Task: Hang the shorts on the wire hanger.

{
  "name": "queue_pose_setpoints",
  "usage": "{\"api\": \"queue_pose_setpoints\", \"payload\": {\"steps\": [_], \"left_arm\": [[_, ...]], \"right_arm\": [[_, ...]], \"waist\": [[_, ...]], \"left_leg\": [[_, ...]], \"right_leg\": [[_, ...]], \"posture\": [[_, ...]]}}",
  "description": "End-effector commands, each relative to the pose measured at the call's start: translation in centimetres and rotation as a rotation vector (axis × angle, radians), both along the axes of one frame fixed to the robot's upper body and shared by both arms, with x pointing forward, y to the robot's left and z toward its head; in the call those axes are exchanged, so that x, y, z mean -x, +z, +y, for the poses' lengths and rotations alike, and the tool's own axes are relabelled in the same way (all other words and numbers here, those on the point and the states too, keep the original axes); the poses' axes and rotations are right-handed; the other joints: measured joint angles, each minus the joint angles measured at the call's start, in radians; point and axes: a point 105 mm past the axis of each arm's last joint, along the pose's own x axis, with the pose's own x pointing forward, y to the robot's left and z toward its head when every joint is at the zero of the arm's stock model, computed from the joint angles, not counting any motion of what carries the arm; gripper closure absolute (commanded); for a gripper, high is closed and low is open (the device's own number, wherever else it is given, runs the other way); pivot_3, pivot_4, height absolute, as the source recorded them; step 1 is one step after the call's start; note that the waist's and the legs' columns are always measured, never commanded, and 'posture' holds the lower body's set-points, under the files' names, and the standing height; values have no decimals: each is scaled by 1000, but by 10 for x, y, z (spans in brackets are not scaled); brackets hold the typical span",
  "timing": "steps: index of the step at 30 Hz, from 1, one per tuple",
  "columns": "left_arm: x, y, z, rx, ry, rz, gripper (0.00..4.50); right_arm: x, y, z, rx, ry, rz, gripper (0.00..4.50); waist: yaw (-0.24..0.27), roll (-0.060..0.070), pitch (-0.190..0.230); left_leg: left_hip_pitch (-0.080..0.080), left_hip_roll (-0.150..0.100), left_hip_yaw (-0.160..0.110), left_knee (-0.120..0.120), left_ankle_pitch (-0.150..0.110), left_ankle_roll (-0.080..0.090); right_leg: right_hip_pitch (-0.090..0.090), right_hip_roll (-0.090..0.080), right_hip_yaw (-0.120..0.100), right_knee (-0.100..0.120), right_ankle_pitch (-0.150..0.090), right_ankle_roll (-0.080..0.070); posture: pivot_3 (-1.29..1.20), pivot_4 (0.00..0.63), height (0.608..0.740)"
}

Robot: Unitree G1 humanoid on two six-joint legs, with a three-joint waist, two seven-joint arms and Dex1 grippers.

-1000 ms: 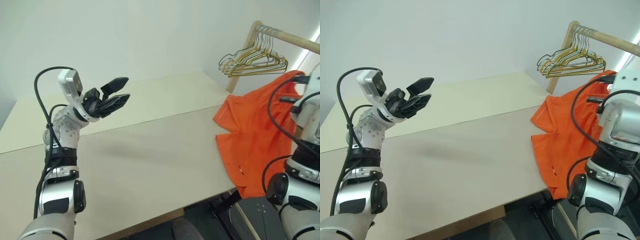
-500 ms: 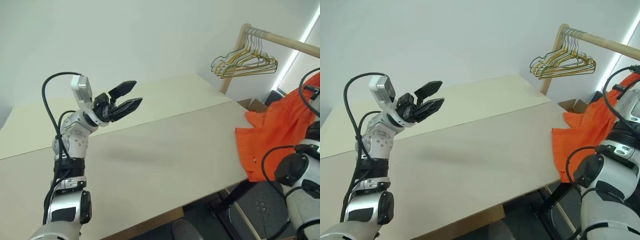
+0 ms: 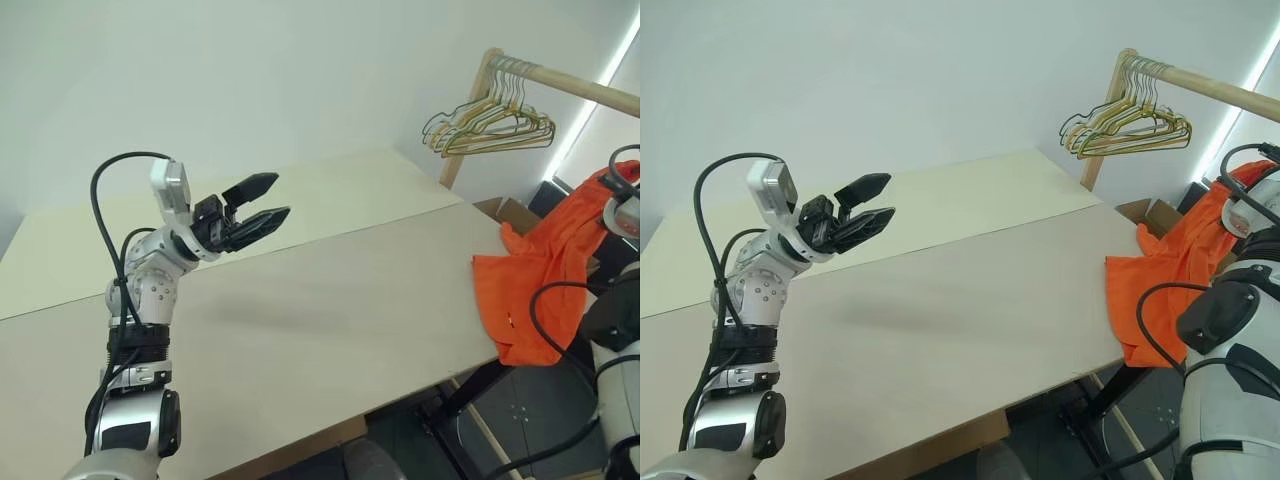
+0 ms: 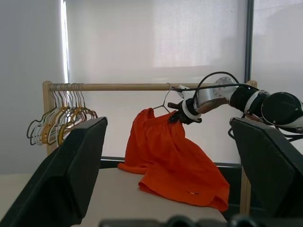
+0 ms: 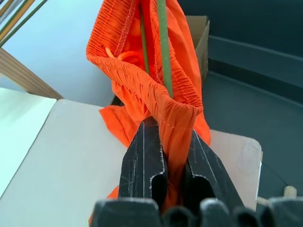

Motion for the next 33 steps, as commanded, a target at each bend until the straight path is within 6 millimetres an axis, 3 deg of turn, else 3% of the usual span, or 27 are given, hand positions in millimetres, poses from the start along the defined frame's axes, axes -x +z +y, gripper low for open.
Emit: {"api": "queue_pose_setpoints", "payload": {"steps": [1,6,19,23,28,33], "left_arm": [[4,11,0,-12,1,-50,0],[6,13,0,3,-15,-56,0],[6,15,1,0,-21,-67,0],[6,14,0,1,-18,-68,0],[6,14,0,2,-23,-67,0],[6,14,0,1,-22,-65,0]], "right_arm": [[-2,16,0,-2,15,-61,4483],[-2,12,-1,115,37,20,4483],[5,14,-11,304,-30,124,59],[11,36,-14,462,-113,132,23],[27,94,-8,801,-262,90,23],[20,137,29,1100,-233,-31,23]], "waist": [[2,0,0],[10,0,0],[20,1,0],[22,1,1],[27,2,1],[26,2,1]], "left_leg": [[0,0,0,0,0,0],[1,0,0,0,0,0],[0,-1,-2,0,0,0],[0,-1,-2,0,0,0],[0,-1,-2,0,0,0],[0,-1,-2,0,0,0]], "right_leg": [[1,0,0,0,0,0],[1,0,0,-1,0,0],[1,-1,0,0,0,0],[1,-1,0,0,0,0],[0,-2,0,1,0,0],[-1,-1,0,1,0,0]], "posture": [[-341,0,740],[-338,0,740],[-335,0,740],[-335,0,740],[-337,0,740],[-334,0,740]]}}
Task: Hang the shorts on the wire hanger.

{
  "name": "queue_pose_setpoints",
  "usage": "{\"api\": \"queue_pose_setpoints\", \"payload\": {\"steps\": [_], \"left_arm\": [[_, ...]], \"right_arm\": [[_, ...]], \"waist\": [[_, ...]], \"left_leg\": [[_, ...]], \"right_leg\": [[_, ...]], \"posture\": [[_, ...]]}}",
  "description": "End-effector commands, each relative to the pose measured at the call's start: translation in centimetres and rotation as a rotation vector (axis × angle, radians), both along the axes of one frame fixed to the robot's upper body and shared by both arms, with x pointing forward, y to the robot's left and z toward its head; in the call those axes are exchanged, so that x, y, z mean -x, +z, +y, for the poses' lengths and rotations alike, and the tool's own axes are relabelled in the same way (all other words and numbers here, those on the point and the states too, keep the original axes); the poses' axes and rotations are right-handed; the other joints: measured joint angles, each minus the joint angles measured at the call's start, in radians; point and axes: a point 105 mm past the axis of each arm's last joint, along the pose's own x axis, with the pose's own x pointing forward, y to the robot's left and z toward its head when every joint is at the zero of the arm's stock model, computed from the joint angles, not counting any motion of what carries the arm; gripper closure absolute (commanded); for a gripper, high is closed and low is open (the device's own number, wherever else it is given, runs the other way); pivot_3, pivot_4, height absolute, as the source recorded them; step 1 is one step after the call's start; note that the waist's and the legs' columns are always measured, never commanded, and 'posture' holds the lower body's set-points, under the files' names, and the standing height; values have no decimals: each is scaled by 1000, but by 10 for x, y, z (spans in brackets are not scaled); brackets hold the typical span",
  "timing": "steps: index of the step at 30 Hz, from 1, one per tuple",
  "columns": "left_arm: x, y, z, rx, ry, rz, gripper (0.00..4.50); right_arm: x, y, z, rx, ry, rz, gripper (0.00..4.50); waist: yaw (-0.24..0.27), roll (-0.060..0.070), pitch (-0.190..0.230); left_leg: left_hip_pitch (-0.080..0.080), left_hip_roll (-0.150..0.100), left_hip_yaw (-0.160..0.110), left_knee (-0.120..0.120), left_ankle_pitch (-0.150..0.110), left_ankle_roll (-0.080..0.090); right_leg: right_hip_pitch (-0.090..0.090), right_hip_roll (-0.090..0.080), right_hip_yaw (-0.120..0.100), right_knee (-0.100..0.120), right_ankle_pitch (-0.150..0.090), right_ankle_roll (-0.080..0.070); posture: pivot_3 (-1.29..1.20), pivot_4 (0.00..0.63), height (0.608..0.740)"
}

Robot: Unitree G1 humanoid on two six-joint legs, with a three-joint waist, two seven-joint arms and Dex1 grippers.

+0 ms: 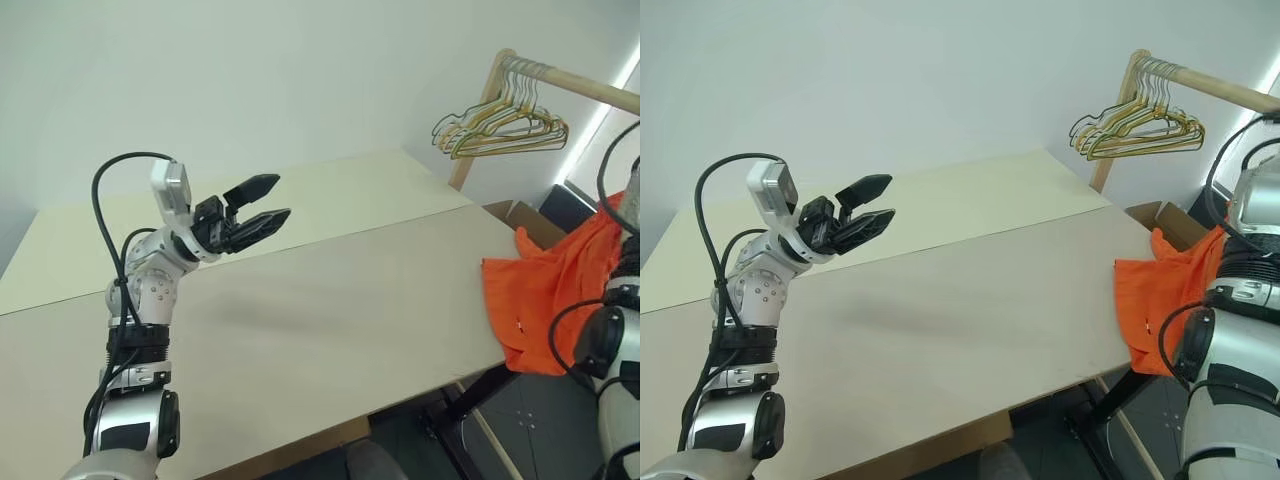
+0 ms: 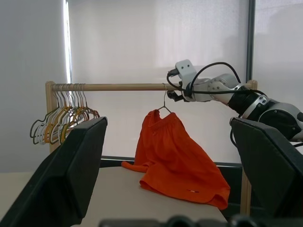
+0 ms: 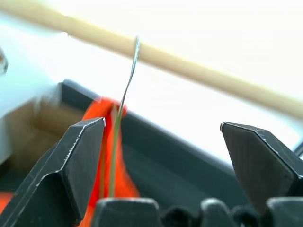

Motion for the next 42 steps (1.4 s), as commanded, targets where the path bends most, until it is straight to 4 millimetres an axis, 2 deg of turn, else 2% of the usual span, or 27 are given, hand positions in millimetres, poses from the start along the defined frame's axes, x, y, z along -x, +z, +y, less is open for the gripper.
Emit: {"api": "queue_pose_setpoints", "payload": {"steps": [1,4,6,8,10,12,16,18,21,24,28,30,35,42], "left_arm": [[4,13,1,0,0,-58,0],[2,10,5,-15,32,-48,0],[4,3,16,-60,78,-31,0],[6,0,24,-87,111,-25,0],[9,-5,42,-131,194,4,0],[14,-8,56,-161,258,30,0],[27,-14,76,-214,361,50,0],[37,-19,87,-250,414,82,0],[47,-23,98,-286,477,109,0],[57,-24,109,-303,543,121,0],[66,-29,113,-301,585,137,0],[66,-32,111,-298,599,141,0],[64,-34,108,-287,612,145,0],[60,-37,106,-306,616,160,0]], "right_arm": [[-4,43,33,235,110,-113,23],[-27,43,68,305,347,-100,23],[-49,27,116,358,642,-12,23],[-55,15,143,384,805,39,23],[-56,-6,178,385,1039,103,23],[-52,-23,203,398,1205,164,23],[-40,-55,235,482,1426,292,23],[-26,-83,251,553,1552,393,23],[-9,-112,259,579,1665,508,23],[0,-133,258,559,1723,581,23],[-5,-139,253,561,1724,621,23],[-9,-139,250,560,1721,637,23],[-14,-142,247,564,1707,653,23],[-15,-146,246,568,1691,670,23]], "waist": [[0,0,0],[-1,0,0],[-8,0,0],[-15,0,0],[-11,-1,0],[-3,-1,2],[51,-2,3],[99,-4,4],[160,-6,4],[233,-6,5],[311,-6,5],[340,-6,5],[379,-7,5],[377,-7,5]], "left_leg": [[0,0,0,0,0,0],[0,0,-1,0,0,0],[0,0,-1,0,0,0],[2,1,-1,-1,0,0],[2,1,-1,-1,1,-2],[2,1,-3,-1,1,-2],[1,0,-5,-1,1,-2],[1,0,-5,-1,0,-4],[-5,1,-5,-1,1,-7],[-9,1,-5,-1,1,-9],[-16,-1,-3,-1,0,-22],[-18,-1,-3,-1,2,-25],[-20,-2,-3,-2,2,-26],[-22,-2,-3,-2,5,-24]], "right_leg": [[0,0,0,0,0,0],[0,1,0,0,0,0],[0,1,0,0,0,0],[1,3,0,0,0,0],[0,3,0,1,0,0],[0,3,-1,3,0,0],[-1,1,-1,4,0,0],[-2,1,-1,3,0,0],[-15,1,-1,6,0,-1],[-18,1,-2,7,1,-2],[-33,-6,-5,7,2,-5],[-35,-5,-7,7,2,-6],[-37,-5,-11,7,2,-7],[-38,-3,-11,7,2,-7]], "posture": [[-333,0,740],[-323,0,740],[-312,0,740],[-296,0,740],[-265,0,740],[-234,0,740],[-162,0,740],[-119,0,740],[-72,0,740],[-12,0,740],[28,0,740],[38,0,740],[46,0,740],[39,0,740]]}}
